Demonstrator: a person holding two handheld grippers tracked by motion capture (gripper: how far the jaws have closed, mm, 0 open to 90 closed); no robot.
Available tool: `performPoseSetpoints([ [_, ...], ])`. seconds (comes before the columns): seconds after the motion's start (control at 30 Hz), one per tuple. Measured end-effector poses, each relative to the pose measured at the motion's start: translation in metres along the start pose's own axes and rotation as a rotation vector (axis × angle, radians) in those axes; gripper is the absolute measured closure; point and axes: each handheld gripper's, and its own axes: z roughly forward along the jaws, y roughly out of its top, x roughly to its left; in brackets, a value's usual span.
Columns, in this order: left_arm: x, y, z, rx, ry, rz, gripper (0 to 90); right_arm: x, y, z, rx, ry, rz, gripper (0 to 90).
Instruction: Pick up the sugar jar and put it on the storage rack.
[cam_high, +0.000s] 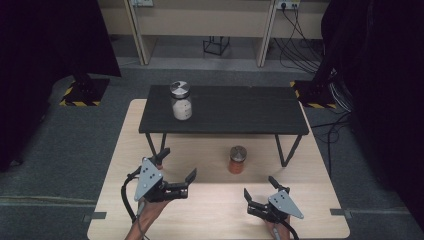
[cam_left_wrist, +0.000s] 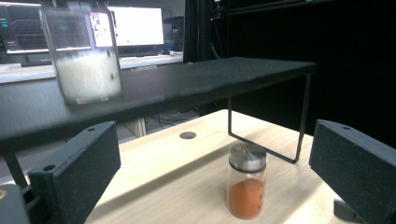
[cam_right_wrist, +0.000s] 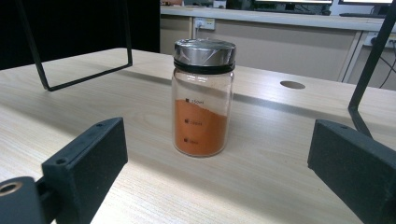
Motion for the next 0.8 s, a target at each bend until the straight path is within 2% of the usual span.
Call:
performPoseSetpoints([
  [0.17, 0.003, -0.037, -0.004, -0.02, 0.004, -0.038, 1.2, 0.0, 0.0, 0.0, 0.0, 0.0, 0.0, 4.9],
  [0.27, 0.006, -0.052, -0.005, -0.017, 0.015, -0.062, 1.2, 0.0, 0.0, 0.0, -0.001, 0.0, 0.002, 4.9],
  [0.37, 0.008, -0.062, -0.006, -0.007, 0.025, -0.058, 1.2, 0.0, 0.0, 0.0, -0.001, 0.001, 0.002, 4.8],
  [0.5, 0.007, -0.069, -0.008, 0.013, 0.04, -0.028, 1.3, 0.0, 0.0, 0.0, -0.001, 0.001, 0.0, 4.9],
  [0.8, 0.006, -0.084, -0.008, 0.032, 0.045, -0.039, 1.4, 0.0, 0.0, 0.0, -0.001, 0.0, -0.002, 4.9],
])
